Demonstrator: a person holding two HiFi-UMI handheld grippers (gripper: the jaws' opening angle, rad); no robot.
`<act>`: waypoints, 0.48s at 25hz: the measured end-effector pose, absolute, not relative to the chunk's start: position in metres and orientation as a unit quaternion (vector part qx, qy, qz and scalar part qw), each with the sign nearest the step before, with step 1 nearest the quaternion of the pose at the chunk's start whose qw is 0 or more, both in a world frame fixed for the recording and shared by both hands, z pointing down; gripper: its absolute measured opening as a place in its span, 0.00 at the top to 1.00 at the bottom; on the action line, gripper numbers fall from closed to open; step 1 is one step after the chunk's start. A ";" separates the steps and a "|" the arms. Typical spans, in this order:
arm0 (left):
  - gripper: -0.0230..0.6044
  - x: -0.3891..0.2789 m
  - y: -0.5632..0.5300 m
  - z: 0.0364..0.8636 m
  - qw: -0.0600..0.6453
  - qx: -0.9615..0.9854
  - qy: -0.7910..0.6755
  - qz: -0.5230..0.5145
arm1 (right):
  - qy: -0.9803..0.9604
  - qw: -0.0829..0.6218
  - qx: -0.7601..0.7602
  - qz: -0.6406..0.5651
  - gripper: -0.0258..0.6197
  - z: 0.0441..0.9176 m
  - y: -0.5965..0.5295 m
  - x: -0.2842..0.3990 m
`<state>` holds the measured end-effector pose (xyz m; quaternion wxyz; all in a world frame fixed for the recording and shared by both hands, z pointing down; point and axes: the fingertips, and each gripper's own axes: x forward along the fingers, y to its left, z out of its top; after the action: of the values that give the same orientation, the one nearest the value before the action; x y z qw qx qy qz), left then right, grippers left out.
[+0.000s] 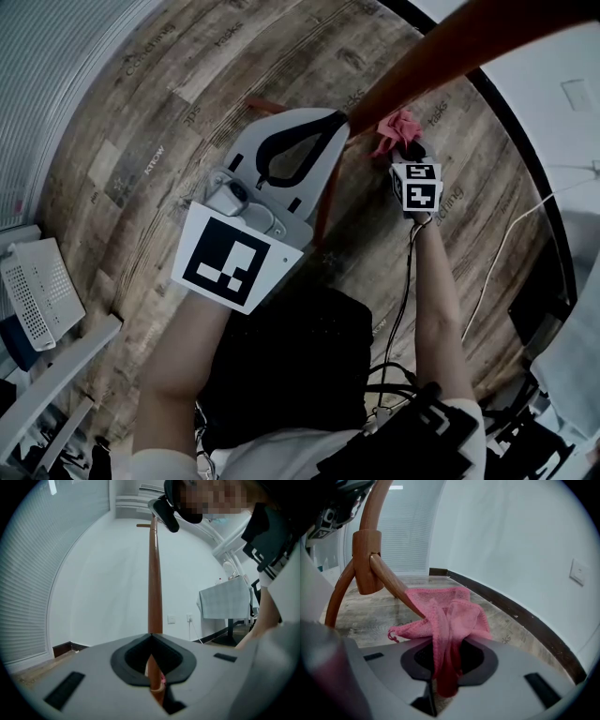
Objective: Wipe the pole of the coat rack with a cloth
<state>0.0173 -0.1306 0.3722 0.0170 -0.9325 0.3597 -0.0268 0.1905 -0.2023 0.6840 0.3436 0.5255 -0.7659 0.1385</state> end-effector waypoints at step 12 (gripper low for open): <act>0.94 0.019 -0.131 0.376 0.052 -0.932 0.357 -0.037 | -0.751 0.269 0.593 0.109 0.82 0.593 -0.203 0.205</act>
<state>0.0186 -0.1313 0.3759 0.0524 -0.9317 0.3574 -0.0369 0.2048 -0.2029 0.5931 0.2689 0.5933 -0.7509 0.1089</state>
